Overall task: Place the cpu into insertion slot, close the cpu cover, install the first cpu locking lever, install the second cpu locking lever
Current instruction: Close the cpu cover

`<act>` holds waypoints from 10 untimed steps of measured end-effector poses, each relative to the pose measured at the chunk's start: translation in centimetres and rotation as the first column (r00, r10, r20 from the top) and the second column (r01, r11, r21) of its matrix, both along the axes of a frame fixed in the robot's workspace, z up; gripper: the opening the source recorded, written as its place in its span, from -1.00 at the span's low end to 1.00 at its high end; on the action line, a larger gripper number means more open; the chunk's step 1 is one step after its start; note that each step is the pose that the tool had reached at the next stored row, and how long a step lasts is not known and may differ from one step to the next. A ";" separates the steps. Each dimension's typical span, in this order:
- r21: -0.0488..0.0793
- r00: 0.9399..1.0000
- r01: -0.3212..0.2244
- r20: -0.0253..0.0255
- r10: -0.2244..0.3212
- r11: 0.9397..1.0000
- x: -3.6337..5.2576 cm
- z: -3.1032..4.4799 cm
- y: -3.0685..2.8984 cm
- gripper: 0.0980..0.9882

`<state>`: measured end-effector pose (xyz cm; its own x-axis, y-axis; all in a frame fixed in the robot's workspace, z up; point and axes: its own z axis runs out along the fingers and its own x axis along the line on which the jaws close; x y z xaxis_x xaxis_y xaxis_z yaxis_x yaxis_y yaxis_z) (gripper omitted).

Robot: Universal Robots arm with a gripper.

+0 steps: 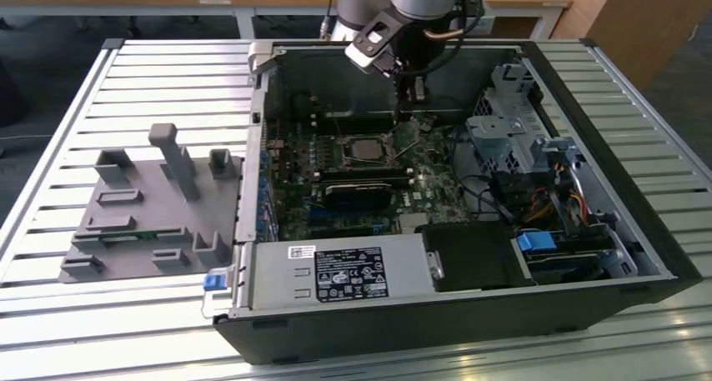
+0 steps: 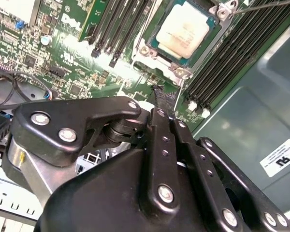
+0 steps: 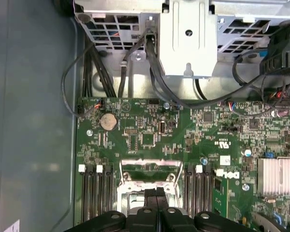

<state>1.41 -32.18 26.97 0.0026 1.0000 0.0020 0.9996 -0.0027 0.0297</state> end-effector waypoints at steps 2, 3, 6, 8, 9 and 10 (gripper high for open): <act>0.000 1.000 0.000 0.000 0.000 1.000 0.32 -0.07 0.01 -0.98; 0.000 1.000 -0.001 0.000 0.001 1.000 0.47 -0.11 0.01 -0.98; 0.000 1.000 -0.004 0.000 0.004 1.000 0.77 -0.28 0.02 -0.98; 0.000 1.000 -0.013 0.000 0.013 1.000 0.92 -0.36 0.02 -0.98; 0.000 1.000 -0.016 0.000 0.016 1.000 1.02 -0.39 0.02 -0.98; 0.000 1.000 -0.018 0.000 0.018 1.000 1.13 -0.42 0.02 -0.98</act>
<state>2.55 -32.16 26.55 -0.0153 0.9999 0.0019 0.9994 0.0152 0.0296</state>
